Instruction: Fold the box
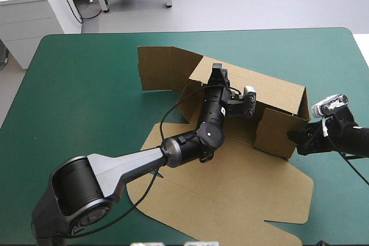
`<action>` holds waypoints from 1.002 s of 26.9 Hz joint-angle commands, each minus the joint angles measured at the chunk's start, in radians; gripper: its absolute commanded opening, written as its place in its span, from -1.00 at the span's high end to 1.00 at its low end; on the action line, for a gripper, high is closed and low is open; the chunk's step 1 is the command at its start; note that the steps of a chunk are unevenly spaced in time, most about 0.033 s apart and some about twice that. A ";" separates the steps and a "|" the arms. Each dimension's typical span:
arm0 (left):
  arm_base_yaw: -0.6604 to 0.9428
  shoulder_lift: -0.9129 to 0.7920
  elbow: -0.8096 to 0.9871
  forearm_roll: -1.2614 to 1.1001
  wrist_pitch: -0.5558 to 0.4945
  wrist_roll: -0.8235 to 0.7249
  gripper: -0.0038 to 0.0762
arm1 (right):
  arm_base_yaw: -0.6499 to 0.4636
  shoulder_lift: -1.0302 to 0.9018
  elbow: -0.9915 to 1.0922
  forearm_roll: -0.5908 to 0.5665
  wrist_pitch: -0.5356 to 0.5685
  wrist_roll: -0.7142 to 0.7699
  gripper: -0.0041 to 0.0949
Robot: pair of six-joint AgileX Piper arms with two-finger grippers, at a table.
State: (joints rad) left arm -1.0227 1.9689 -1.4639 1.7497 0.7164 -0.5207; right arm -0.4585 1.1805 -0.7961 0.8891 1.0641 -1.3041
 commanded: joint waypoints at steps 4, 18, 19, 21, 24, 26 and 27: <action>-0.002 -0.033 -0.013 -0.046 -0.014 -0.018 0.92 | 0.136 0.076 -0.021 0.065 -0.129 0.048 -0.08; -0.002 -0.033 -0.013 -0.046 -0.007 -0.018 0.92 | 0.298 0.090 -0.021 -0.034 -0.608 0.421 -0.08; -0.002 -0.033 -0.013 -0.046 -0.007 -0.018 0.92 | 0.298 0.090 -0.021 -0.017 -0.610 0.421 -0.08; -0.002 -0.033 -0.013 -0.046 -0.007 -0.018 0.92 | 0.298 0.092 -0.021 0.027 -0.600 0.412 -0.08; -0.002 -0.033 -0.013 -0.046 -0.007 -0.018 0.92 | 0.298 0.092 -0.021 0.049 -0.599 0.412 -0.08; -0.002 -0.033 -0.013 -0.046 -0.007 -0.018 0.92 | 0.298 0.092 -0.021 0.052 -0.597 0.412 -0.08; -0.002 -0.033 -0.013 -0.046 -0.007 -0.018 0.92 | 0.298 0.092 -0.021 0.055 -0.595 0.412 -0.08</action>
State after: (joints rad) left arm -1.0210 1.9689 -1.4639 1.7442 0.7236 -0.5207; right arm -0.1623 1.2944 -0.7883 0.8915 0.4988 -0.8891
